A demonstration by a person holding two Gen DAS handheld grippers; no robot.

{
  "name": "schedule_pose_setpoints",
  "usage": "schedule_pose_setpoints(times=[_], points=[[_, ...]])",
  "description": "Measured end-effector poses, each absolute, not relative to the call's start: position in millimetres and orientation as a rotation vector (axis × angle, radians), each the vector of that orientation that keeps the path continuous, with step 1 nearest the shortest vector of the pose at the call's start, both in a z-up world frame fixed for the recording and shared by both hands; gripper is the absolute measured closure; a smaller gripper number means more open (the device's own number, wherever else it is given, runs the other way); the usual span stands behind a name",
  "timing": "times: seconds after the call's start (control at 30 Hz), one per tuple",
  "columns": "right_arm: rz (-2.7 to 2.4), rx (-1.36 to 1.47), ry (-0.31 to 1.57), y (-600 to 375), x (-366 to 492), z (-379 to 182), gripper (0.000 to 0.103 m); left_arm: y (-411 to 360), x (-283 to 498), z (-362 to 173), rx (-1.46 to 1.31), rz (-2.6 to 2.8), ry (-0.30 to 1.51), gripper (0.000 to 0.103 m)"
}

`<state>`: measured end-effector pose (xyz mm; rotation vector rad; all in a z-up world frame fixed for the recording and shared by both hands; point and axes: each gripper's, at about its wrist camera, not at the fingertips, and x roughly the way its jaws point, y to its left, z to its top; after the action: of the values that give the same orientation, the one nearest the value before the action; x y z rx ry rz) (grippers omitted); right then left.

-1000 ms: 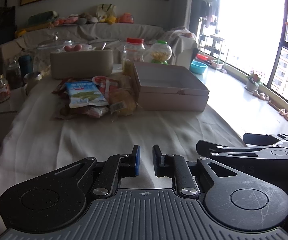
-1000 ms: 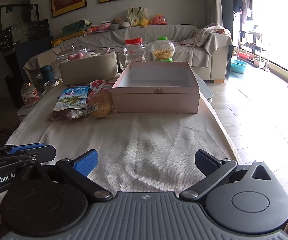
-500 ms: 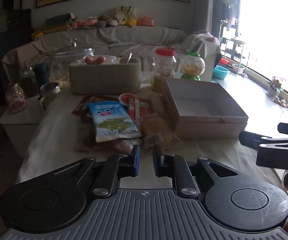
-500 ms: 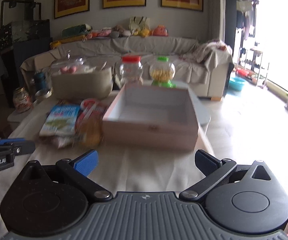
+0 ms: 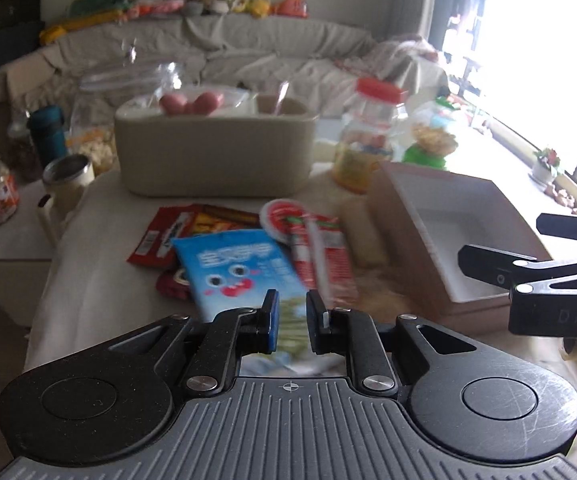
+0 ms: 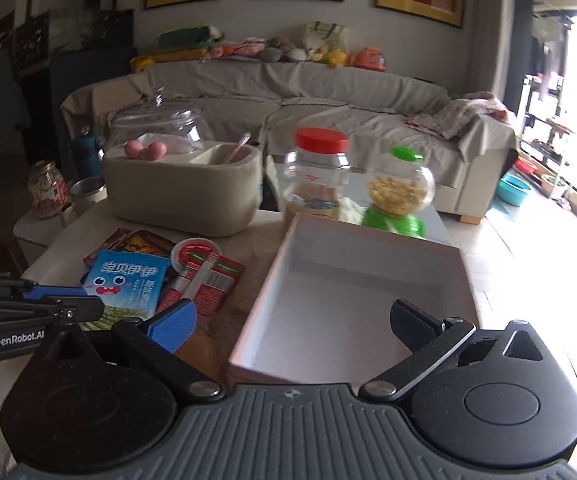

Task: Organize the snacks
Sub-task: 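Move the left tool and right tool toward the snack pile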

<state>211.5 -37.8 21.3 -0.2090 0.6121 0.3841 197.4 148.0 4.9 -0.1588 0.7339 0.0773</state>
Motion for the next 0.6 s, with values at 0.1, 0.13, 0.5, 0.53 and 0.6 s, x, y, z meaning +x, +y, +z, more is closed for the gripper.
schedule_pose_setpoints(times=[0.1,0.13,0.5,0.53,0.6], points=[[0.452,-0.213,0.653,-5,227,13,0.0,171,207,-7,-0.182,0.084,0.767,0.085],[0.479,-0.213,0.667,5,231,9,0.0,177,209,-11,-0.189,0.084,0.781,0.085],[0.6,-0.213,0.847,60,257,-42,0.002,236,202,-30,-0.366,0.034,0.777,0.089],[0.628,-0.227,0.848,60,251,-44,0.008,243,200,-31,-0.407,0.021,0.77,0.088],[0.668,-0.266,0.842,60,238,-45,0.01,255,196,-33,-0.467,0.021,0.748,0.088]])
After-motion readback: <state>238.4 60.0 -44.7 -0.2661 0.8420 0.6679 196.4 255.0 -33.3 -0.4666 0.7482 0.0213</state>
